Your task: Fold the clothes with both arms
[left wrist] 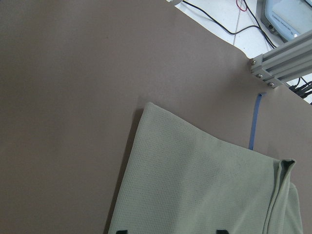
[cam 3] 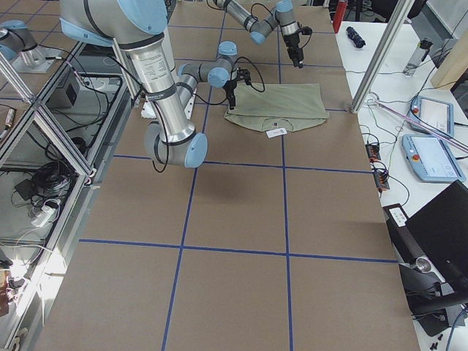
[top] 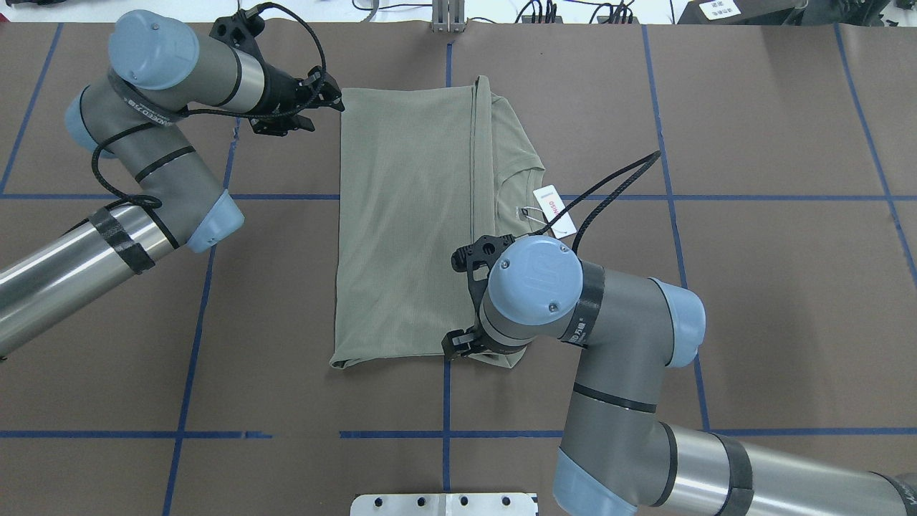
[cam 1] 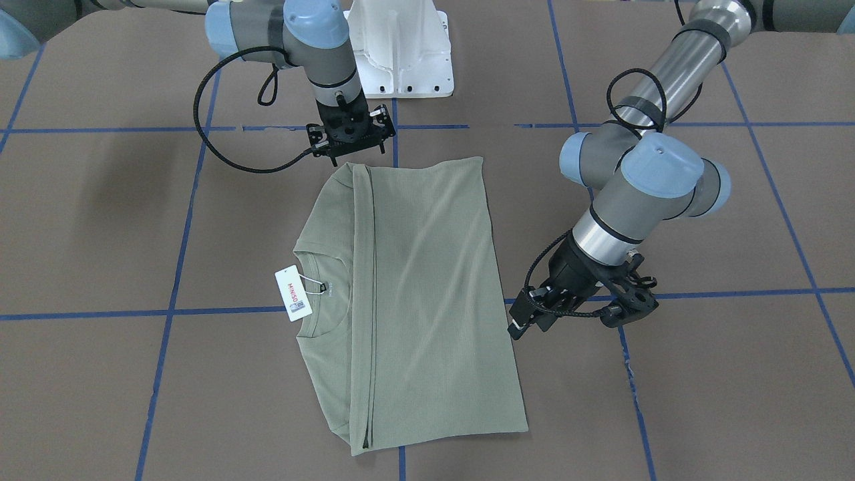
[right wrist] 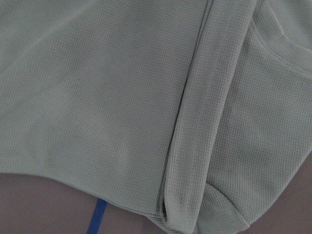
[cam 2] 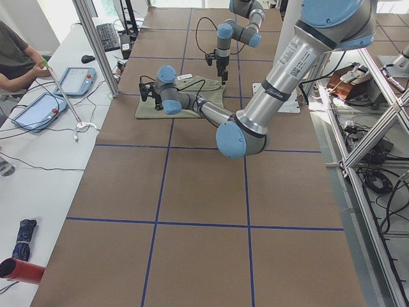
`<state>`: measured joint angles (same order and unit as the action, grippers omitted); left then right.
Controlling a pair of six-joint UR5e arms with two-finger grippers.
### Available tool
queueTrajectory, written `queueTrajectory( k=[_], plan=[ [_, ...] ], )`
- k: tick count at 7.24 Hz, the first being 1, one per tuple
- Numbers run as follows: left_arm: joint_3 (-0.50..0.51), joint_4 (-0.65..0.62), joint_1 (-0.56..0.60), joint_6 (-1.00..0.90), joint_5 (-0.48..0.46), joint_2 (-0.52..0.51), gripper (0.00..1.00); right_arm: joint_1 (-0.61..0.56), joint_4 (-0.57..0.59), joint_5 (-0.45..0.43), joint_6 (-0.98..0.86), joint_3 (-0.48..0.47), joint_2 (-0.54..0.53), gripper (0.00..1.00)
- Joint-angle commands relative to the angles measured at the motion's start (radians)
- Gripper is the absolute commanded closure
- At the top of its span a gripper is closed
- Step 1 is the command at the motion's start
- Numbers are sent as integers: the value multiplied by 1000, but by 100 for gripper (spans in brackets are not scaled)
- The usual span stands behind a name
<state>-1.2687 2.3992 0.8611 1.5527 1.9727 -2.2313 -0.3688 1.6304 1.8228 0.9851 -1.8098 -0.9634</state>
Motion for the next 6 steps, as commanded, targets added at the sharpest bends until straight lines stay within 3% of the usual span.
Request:
queueTrajectory(
  k=[1,2,6],
  plan=[
    [2,0,-5,1,-2,2,32,8,37,-2,-100,29,26,15],
    [0,2,-7,1,-3,13,32,8,39,-16,-136,62,52,28],
    [0,2,-8,1,-3,15,32,17,42,-42,-229,90,57,46]
  ],
)
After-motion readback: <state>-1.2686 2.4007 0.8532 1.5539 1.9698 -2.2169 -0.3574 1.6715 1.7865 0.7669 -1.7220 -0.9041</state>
